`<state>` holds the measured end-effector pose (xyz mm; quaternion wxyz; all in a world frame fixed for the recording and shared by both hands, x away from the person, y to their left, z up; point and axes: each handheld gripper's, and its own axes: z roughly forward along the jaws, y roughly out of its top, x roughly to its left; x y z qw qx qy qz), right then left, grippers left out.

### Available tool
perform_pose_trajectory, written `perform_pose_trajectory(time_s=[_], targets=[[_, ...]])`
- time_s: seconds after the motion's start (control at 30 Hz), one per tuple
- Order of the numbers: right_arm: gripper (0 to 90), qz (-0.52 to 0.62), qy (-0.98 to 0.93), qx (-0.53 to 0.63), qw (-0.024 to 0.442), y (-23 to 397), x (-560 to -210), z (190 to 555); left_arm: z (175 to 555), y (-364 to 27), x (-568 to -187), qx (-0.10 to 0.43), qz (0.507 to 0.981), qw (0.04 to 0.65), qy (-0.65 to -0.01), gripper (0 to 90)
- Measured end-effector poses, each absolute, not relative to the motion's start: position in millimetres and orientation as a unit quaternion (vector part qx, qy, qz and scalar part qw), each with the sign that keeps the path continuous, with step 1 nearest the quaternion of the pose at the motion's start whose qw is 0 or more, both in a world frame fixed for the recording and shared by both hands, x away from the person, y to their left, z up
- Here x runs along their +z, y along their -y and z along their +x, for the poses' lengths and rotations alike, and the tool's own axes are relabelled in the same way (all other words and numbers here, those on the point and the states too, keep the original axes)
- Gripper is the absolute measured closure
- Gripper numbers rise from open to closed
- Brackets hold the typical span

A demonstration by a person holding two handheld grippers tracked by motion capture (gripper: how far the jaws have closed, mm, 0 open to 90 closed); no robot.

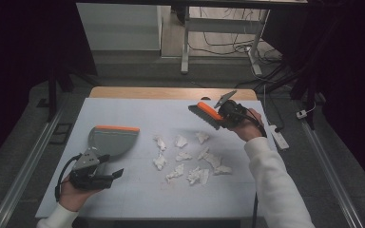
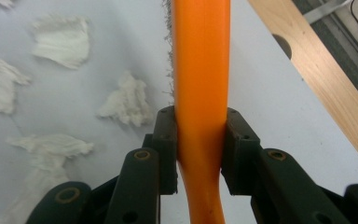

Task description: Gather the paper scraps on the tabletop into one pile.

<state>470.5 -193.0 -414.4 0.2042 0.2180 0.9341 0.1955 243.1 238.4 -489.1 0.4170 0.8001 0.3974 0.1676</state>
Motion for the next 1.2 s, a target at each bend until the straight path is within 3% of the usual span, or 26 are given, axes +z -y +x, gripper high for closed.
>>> perform_pose_trajectory(time_s=[0.43, 0.73, 0.87, 1.0, 1.2], targets=[[69.3, 0.189, -0.955, 0.131, 0.185, 174, -444, 483, 243, -241, -492, 0.159, 0.796, 0.425, -0.401, 24.3], [69.7, 0.143, -0.974, 0.094, 0.152, 157, -450, 462, 243, -241, -492, 0.155, 0.795, 0.428, -0.401, 24.5], [69.6, 0.105, -0.983, 0.104, 0.107, 156, -445, 443, 243, -243, -491, 0.153, 0.793, 0.433, -0.4, 24.8], [69.6, 0.122, -0.976, 0.119, 0.136, 157, -433, 437, 244, -243, -492, 0.15, 0.793, 0.433, -0.402, 24.8], [69.5, 0.129, -0.965, 0.135, 0.182, 146, -427, 458, 245, -243, -492, 0.15, 0.791, 0.435, -0.403, 25.1]])
